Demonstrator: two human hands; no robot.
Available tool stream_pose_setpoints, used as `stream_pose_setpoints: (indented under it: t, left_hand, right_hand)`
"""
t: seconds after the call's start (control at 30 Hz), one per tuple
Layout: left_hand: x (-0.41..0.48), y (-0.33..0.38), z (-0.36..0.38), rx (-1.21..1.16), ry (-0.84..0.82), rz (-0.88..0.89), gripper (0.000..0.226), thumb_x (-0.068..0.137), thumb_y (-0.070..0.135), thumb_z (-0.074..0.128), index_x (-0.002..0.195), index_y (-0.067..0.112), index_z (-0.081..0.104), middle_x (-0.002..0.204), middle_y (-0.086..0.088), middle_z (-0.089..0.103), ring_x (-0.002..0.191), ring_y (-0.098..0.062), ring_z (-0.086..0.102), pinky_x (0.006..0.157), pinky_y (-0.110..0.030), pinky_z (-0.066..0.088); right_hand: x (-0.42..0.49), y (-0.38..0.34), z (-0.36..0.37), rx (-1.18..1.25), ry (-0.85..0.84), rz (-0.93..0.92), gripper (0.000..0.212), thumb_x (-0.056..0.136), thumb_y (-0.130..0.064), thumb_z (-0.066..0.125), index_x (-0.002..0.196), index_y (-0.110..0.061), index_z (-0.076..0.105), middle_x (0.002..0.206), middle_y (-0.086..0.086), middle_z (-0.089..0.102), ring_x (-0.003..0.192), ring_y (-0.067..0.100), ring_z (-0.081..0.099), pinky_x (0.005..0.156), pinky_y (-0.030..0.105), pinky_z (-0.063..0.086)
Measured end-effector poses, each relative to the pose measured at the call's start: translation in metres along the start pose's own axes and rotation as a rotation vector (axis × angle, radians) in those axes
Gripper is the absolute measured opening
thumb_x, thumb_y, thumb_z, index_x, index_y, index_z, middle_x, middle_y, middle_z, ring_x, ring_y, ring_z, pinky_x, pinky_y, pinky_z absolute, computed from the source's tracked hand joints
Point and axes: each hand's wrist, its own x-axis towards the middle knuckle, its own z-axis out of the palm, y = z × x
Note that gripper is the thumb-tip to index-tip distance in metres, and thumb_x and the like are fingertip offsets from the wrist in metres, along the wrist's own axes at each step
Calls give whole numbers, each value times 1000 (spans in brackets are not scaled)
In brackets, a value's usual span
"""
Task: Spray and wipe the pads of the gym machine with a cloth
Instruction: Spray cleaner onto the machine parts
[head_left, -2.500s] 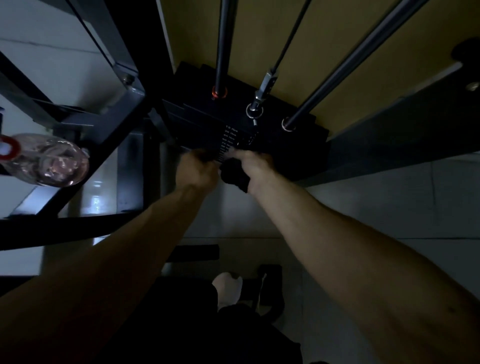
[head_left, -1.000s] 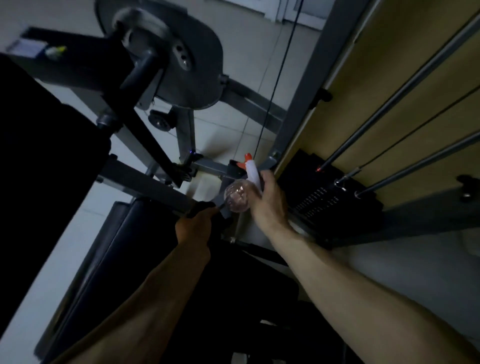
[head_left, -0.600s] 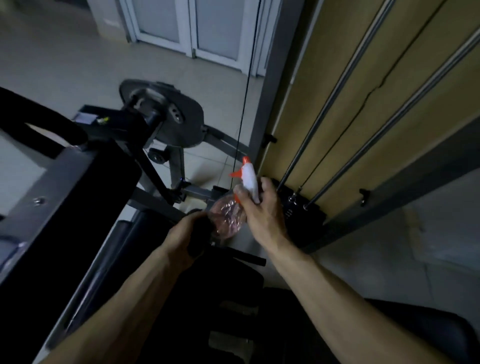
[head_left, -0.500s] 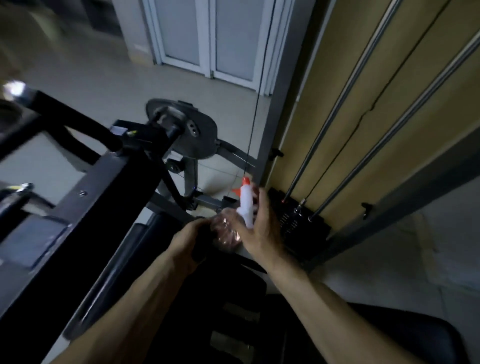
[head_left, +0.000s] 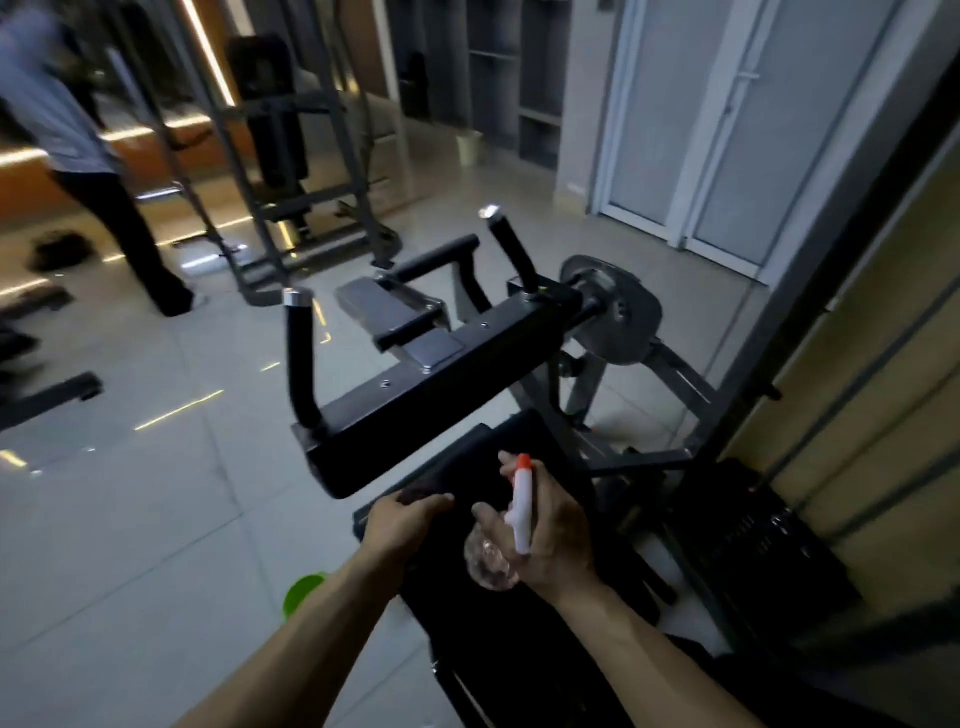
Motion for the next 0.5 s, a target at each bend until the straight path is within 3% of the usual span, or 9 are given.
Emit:
stream_pose_setpoints:
  t: [0.13, 0.27, 0.33, 0.5]
  left_hand:
    - [-16, 5, -65, -68, 187, 110, 11, 85, 13, 79, 96, 11, 76, 61, -2, 65, 44, -12, 55, 41, -20, 39]
    - [-18, 9, -108, -83, 202, 176, 14, 89, 16, 77, 101, 12, 75, 57, -2, 57, 46, -17, 46, 54, -32, 39]
    - [-15, 8, -124, -59, 196, 194, 11, 90, 17, 77, 101, 15, 76, 54, 0, 57, 46, -17, 47, 58, -38, 41]
    - [3, 10, -147, -29, 160, 226, 7, 91, 15, 75, 98, 13, 76, 53, -2, 55, 42, -15, 45, 47, -27, 35]
  right_hand:
    - [-19, -29, 56, -19, -262, 86, 48, 84, -66, 65, 116, -30, 60, 109, -12, 66, 95, 9, 66, 84, 31, 55]
    - [-26, -42, 106, -77, -460, 108, 50, 80, -75, 64, 100, -31, 52, 94, -14, 62, 84, 7, 60, 75, 32, 53]
    - [-25, -46, 122, -77, -498, 142, 58, 77, -81, 62, 101, -29, 55, 93, -12, 65, 83, 10, 62, 74, 34, 53]
    - [-22, -55, 146, -56, -385, 256, 52, 75, -77, 63, 86, -26, 56, 80, -9, 68, 73, 11, 64, 70, 38, 55]
